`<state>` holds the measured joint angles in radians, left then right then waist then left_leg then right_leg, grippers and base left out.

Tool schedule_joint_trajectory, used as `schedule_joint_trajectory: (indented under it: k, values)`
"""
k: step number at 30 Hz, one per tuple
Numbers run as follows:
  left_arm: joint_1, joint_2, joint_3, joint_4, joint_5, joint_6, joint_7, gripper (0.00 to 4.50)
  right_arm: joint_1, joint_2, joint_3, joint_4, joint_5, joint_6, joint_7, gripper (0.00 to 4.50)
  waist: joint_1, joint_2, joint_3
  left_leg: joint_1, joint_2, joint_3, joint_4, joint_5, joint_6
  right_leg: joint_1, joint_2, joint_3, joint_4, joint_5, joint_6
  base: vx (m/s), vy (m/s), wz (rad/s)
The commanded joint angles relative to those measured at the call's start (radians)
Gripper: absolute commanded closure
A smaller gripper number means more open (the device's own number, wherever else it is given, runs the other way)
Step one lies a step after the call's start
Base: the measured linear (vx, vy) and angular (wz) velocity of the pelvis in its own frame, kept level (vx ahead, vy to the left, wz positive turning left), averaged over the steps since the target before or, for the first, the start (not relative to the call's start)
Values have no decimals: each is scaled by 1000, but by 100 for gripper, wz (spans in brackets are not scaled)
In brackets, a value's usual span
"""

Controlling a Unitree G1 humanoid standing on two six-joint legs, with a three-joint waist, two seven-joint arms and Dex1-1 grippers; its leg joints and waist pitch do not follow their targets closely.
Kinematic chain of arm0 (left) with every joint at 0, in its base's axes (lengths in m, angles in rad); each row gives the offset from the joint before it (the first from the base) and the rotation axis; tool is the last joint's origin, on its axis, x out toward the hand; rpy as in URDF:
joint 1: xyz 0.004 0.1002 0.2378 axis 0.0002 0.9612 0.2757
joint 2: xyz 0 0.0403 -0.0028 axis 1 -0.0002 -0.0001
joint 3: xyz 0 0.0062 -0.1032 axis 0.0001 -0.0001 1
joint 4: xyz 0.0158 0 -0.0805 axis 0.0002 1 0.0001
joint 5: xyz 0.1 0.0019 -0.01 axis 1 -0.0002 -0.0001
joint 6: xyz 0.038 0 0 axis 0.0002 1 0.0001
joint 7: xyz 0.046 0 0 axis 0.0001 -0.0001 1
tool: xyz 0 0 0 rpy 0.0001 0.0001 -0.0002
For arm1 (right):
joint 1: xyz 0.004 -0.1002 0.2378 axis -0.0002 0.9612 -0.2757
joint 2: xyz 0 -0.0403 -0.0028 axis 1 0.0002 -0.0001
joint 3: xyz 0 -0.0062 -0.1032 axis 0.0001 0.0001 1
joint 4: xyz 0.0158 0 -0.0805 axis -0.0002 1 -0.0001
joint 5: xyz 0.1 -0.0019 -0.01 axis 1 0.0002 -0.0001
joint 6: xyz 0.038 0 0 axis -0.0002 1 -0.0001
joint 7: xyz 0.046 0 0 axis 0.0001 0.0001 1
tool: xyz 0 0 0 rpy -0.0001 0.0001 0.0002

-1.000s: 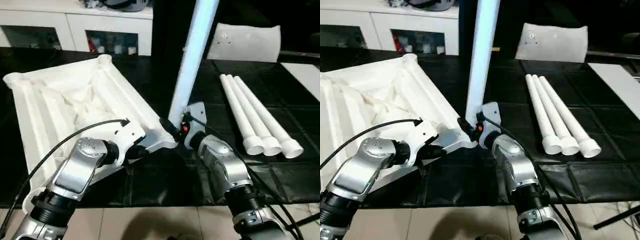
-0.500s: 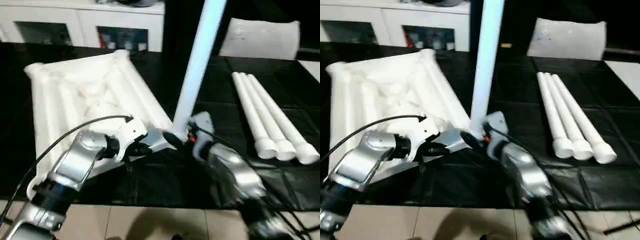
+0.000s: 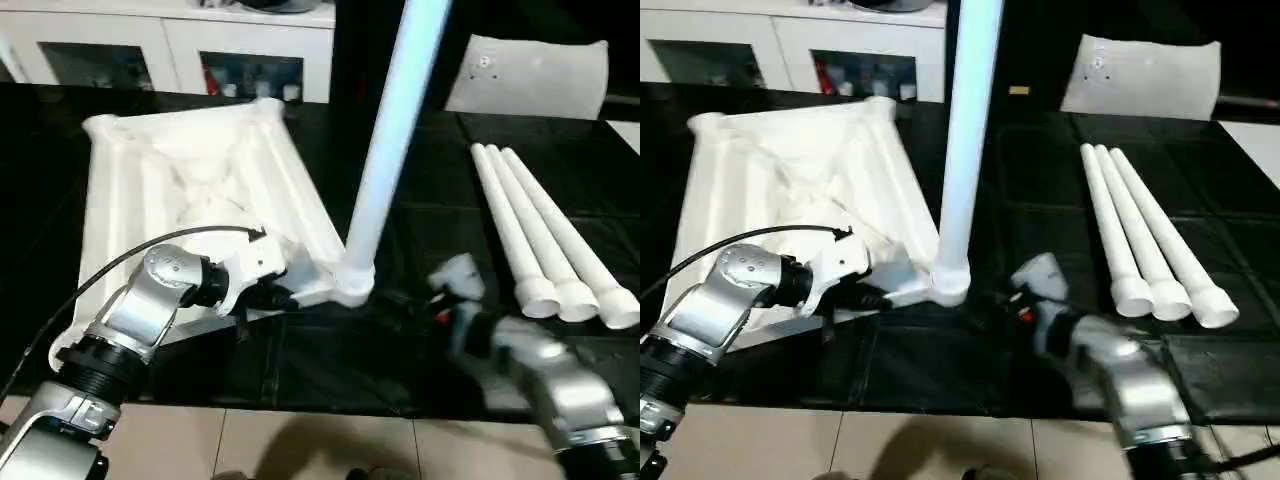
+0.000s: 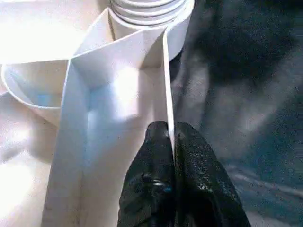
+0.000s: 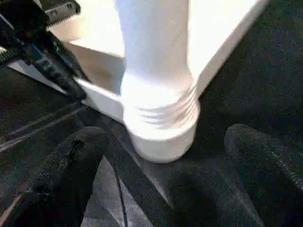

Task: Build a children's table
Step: Insert table leg to table base, then rotate leg to tighten

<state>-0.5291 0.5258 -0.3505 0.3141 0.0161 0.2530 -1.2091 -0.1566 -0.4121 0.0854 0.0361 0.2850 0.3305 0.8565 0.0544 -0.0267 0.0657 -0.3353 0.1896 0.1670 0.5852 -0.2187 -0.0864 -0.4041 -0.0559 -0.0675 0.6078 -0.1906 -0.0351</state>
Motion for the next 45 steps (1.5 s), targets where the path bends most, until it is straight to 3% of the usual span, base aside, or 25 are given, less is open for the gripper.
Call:
schedule_joint_trajectory:
  k: [1,6,12,17,22,23,26,28,33,38,44,45]
  values:
    - [-24,2,-62,-14,-20,-71,-126,450,-30,-44,-7,-12,-6,-10,38,5,2,7,-65,-7,40,-5,-63,-80,64,62,-81,61,-69,-137,-207,0,0,0]
    - [-39,14,-90,10,-10,-114,-179,450,-61,-83,3,0,14,-12,110,5,7,6,-64,-8,39,-4,-61,-98,62,65,-83,60,-68,-152,-210,0,0,0]
    - [-78,16,-126,83,21,-214,-241,450,-93,-120,58,28,15,-34,239,5,10,5,-67,-7,38,-5,-57,-85,65,65,-83,59,-67,-160,-205,0,0,0]
    - [-93,12,-138,109,29,-246,-267,450,-126,-119,97,66,-2,-52,282,5,11,5,-73,-8,41,-5,-54,-48,72,68,-83,58,-54,-69,-237,0,0,0]
    - [-109,8,-149,140,31,-278,-282,450,-161,-108,125,116,-23,-75,319,5,11,3,-70,-9,38,-4,-53,-71,61,70,-84,57,-59,-122,-230,0,0,0]
    - [-114,5,-149,152,33,-289,-287,450,-167,-103,131,125,-26,-79,327,31,13,3,-71,-8,39,-4,-53,-67,60,70,-84,58,-58,-118,-229,0,0,0]
    - [-118,2,-149,165,35,-302,-291,450,-173,-95,140,135,-28,-83,337,44,15,4,-72,-9,39,-4,-53,-56,64,70,-82,57,-54,-90,-234,0,0,0]
    - [-122,0,-149,178,38,-314,-295,450,-184,-84,154,150,-26,-87,349,81,16,4,-71,-9,39,-4,-53,-55,66,70,-83,56,-53,-83,-239,0,0,0]
    - [-125,0,-151,187,40,-323,-297,450,-194,-77,174,164,-23,-86,371,96,20,6,-71,-7,41,-3,-53,-61,64,69,-83,56,-53,-85,-242,0,0,0]
    - [-129,-1,-152,204,44,-338,-302,450,-210,-66,173,189,-29,-91,383,153,30,4,-70,-7,40,-2,-53,-64,59,69,-84,57,-54,-99,-233,0,0,0]
    - [-131,-4,-142,215,42,-331,-292,450,-207,-65,177,184,-9,-66,396,173,30,5,-69,-7,40,-3,-54,-65,54,69,-82,57,-54,-102,-228,0,0,0]
    - [-127,-8,-133,215,36,-316,-278,450,-195,-64,177,169,0,-53,393,174,30,10,-67,-7,41,-3,-54,-64,54,67,-82,57,-53,-95,-231,0,0,0]
